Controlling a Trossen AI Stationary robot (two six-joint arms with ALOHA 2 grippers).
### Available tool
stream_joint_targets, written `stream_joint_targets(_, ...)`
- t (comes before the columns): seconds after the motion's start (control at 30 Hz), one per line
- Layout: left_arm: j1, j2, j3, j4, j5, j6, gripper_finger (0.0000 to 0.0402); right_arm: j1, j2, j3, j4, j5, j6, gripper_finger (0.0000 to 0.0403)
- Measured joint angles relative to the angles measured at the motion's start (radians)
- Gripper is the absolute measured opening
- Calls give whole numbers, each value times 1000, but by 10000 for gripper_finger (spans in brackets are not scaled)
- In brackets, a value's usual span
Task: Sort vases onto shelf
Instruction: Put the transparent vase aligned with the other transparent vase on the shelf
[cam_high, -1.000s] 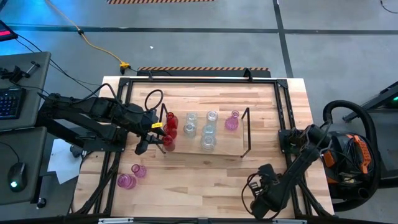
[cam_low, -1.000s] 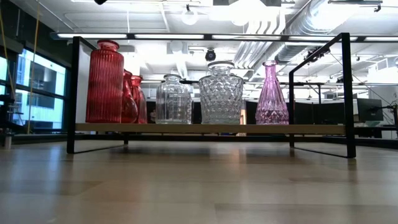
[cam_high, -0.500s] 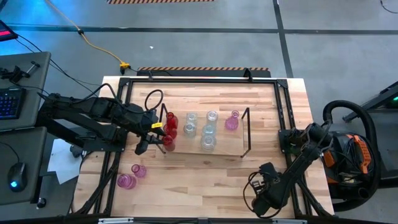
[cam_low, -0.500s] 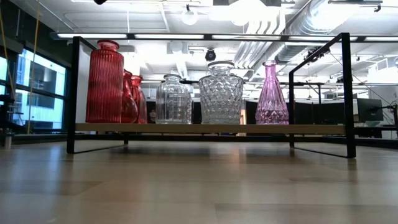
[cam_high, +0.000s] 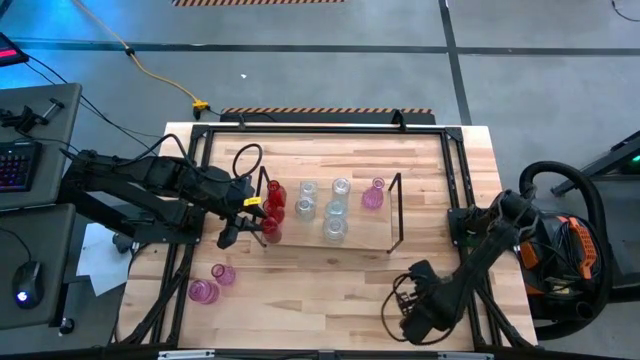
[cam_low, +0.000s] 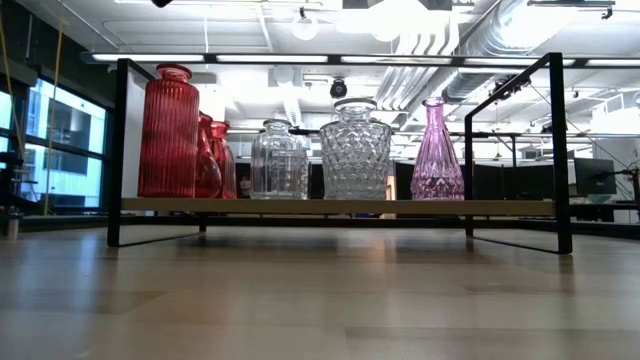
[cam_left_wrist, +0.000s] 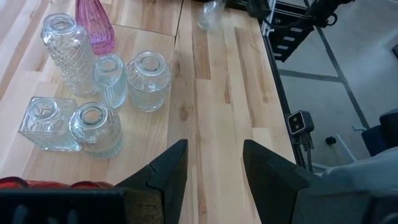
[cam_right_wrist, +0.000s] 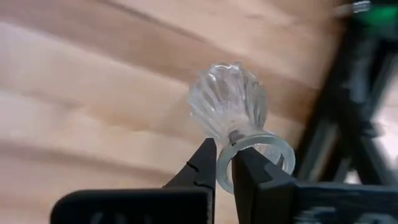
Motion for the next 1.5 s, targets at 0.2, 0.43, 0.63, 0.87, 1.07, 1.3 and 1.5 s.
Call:
stream_joint_targets(0.2,0,-1,0,27,0,-9,147,-71,2,138,31,1,-172,2)
stream_joint_targets(0.43,0,-22,0,34,0,-9,147,-184,1,335,20,72,-470,1)
stream_joint_targets(0.63,0,-57,0,30,-24,-18,147,-317,1,471,41,81,-880,1)
stream_joint_targets(0.87,0,-86,0,30,-98,-98,147,-458,-1,534,100,33,-1263,0)
stream_joint_targets(1.07,0,-83,0,27,-220,-161,147,-579,9,535,245,-37,-1537,0)
stream_joint_targets(1.3,0,-69,0,30,-362,-302,147,-711,21,535,321,-80,-1751,0)
stream_joint_targets(1.5,-7,-32,0,51,-384,-420,147,-779,26,535,327,-121,-1858,0)
